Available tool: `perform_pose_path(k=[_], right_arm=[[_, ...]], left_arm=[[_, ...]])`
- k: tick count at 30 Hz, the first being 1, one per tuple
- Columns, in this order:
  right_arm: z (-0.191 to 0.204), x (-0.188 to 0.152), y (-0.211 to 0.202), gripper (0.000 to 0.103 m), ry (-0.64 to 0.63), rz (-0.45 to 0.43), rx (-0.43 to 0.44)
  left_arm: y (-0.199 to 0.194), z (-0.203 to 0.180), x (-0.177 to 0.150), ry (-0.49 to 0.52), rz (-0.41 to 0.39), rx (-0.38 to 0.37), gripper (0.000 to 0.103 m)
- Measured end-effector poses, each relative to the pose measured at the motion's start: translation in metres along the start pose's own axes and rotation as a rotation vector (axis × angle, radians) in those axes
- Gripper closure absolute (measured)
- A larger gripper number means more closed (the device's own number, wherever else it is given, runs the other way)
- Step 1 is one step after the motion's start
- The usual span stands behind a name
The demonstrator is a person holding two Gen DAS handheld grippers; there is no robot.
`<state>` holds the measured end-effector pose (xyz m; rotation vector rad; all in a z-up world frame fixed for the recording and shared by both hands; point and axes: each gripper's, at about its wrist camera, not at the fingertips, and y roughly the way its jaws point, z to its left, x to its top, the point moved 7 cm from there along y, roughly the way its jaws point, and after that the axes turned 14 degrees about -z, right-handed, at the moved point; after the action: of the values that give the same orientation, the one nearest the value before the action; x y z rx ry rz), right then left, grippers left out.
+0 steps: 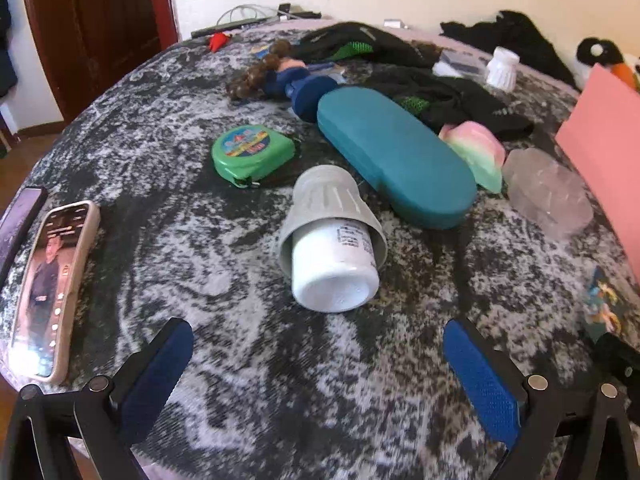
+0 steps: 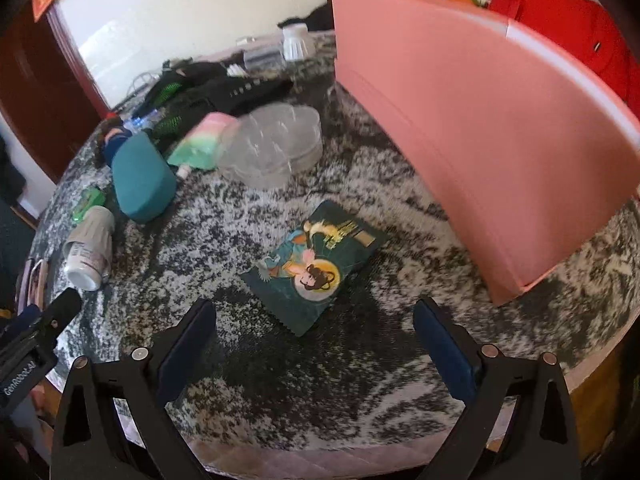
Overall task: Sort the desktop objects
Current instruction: 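Grasp the white pill bottle with the left tool while the right tool grasps the green snack packet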
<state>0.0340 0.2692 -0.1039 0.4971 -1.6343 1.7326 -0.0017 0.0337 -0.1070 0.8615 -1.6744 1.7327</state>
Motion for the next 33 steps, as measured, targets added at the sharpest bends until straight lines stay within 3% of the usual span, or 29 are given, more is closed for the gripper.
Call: perform_pose_path(k=[10, 19, 24, 25, 27, 28, 29, 31, 32, 33], right_arm=[[0.0, -0.002, 0.024, 0.007, 0.032, 0.049, -0.002], [0.006, -0.001, 0.037, 0.006, -0.02, 0.037, -0.029], [0.008, 0.001, 0.045, 0.006, -0.048, 0.03, -0.052], [0.009, 0.002, 0.045, 0.007, -0.05, 0.026, -0.055], [0.008, 0.003, 0.047, 0.009, -0.048, 0.019, -0.059], [0.008, 0.005, 0.046, 0.02, -0.053, 0.01, -0.063], [0.008, 0.006, 0.045, 0.04, -0.061, -0.001, -0.063], [0.013, 0.011, 0.042, 0.07, -0.084, -0.022, -0.047], [0.016, 0.011, 0.041, 0.082, -0.092, -0.022, -0.035], [0.018, 0.011, 0.04, 0.084, -0.098, -0.023, -0.024]], left_arm=[[0.034, -0.017, 0.008, 0.12, -0.014, 0.12, 0.0], [0.072, -0.02, 0.01, 0.055, 0.029, 0.137, 0.0], [0.08, -0.022, 0.011, 0.019, 0.001, 0.134, 0.0], [0.081, -0.023, 0.011, 0.017, 0.0, 0.122, 0.002], [0.08, -0.027, 0.011, 0.009, -0.006, 0.06, 0.019], [0.077, -0.032, 0.011, 0.025, -0.013, 0.042, 0.042], [0.073, -0.037, 0.012, 0.055, -0.02, 0.035, 0.045], [0.067, -0.043, 0.009, 0.091, -0.031, 0.036, 0.045], [0.065, -0.043, 0.008, 0.095, -0.033, 0.035, 0.045], [0.064, -0.042, 0.008, 0.088, -0.03, 0.031, 0.045]])
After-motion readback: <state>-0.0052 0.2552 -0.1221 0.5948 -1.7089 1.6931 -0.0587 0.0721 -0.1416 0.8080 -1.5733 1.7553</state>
